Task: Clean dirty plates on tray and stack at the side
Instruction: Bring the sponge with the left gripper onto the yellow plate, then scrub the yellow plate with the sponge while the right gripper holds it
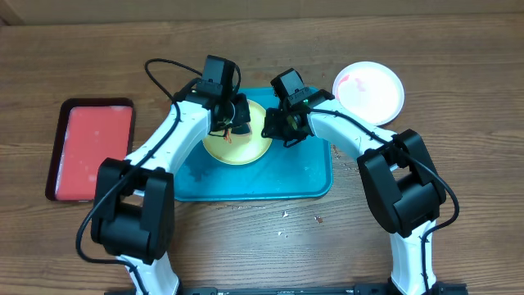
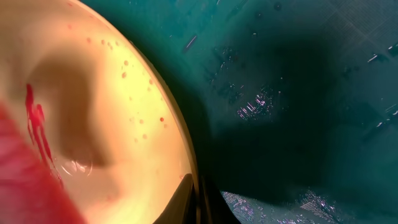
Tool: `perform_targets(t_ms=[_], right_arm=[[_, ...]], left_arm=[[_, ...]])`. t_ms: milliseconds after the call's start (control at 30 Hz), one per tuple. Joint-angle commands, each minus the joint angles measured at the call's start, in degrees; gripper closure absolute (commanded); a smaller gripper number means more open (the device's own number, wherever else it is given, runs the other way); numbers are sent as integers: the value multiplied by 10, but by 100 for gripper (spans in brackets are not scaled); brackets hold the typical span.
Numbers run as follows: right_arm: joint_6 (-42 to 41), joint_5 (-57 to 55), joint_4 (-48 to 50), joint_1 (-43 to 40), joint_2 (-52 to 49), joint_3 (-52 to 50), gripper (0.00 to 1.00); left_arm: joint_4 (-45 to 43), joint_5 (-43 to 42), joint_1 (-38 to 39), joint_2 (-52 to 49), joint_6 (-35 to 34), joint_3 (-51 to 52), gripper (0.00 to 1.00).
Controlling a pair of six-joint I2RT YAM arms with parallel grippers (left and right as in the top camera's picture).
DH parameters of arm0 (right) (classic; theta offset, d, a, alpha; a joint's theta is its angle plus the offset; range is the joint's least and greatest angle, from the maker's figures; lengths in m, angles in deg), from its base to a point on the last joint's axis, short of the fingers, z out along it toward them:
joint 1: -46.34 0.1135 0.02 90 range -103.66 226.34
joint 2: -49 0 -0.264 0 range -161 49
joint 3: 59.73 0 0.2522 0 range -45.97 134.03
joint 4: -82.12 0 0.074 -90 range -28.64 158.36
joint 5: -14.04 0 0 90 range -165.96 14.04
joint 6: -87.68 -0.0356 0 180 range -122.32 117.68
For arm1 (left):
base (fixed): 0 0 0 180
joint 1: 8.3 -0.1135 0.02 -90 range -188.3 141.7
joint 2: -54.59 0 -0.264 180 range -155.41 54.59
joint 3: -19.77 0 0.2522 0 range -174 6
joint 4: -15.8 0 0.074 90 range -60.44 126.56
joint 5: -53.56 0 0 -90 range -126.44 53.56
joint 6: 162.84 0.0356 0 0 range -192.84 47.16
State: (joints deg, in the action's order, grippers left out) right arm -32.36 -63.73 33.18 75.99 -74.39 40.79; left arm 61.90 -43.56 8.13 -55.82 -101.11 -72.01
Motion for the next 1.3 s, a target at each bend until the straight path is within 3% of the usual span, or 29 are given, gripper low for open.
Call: perform_targets(t_ms=[0,133,300,567,700,867,967,1133,1267], right_arm=[[-4,-19,-2,0,-19,-3,96],[-4,-56,-5,0,-19,-3,96],[-2,-82,-15,0,-19,-3,96],[-2,-82,-14,0,-19,-3,96],[-2,-82,-14,0,-19,-3,96],[-2,-81,-13,0,-19,-3,96],[-2,-82,-13,0,-19,-3,96],[-2,-82,-14,0,-19,-3,96],[-2,-82,-17,0,-19,-3,96]], left_arm=[[-2,4,1,-44,-20,4,96],[6,51,-3,-72,-16,4,96],[34,179,-12,-74,16,0,96],[134,289,-26,-72,18,-72,96],[153,233,-26,-72,19,-117,96],[101,8,-23,-76,19,-115,96],[61,-55,-9,-88,19,-102,96],[61,-41,11,-127,19,-101,96],[95,63,5,-134,19,-101,96]])
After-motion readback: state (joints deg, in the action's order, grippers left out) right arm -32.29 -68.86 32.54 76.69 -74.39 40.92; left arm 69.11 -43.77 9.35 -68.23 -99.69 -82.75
